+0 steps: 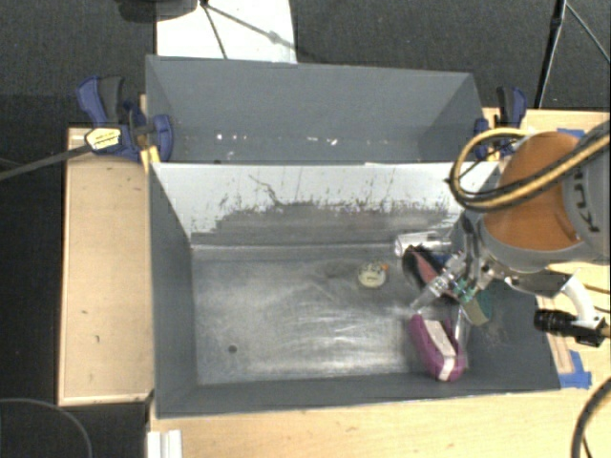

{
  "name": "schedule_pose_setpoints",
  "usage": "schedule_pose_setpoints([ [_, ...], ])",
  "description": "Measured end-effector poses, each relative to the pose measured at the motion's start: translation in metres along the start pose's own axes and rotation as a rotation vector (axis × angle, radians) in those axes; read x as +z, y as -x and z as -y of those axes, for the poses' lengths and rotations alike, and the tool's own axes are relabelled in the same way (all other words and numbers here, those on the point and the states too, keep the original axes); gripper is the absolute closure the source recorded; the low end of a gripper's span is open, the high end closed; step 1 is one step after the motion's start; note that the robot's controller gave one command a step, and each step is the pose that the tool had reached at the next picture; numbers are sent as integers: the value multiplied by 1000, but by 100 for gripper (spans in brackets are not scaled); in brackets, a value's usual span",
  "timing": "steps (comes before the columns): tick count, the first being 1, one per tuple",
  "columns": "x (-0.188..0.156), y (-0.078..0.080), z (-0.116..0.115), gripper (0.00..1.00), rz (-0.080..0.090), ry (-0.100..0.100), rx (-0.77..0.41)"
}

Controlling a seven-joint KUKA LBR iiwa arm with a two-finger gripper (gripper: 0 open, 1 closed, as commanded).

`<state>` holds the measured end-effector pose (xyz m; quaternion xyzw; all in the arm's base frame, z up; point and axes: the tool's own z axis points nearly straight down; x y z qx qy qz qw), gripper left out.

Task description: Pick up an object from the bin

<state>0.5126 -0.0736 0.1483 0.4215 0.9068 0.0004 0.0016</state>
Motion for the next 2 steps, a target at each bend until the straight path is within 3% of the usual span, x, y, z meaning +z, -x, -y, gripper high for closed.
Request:
schedule_pose_setpoints([
  [1,-29,1,0,100,0,0,-13],
  [2,-30,1,-1,100,2,0,-19],
])
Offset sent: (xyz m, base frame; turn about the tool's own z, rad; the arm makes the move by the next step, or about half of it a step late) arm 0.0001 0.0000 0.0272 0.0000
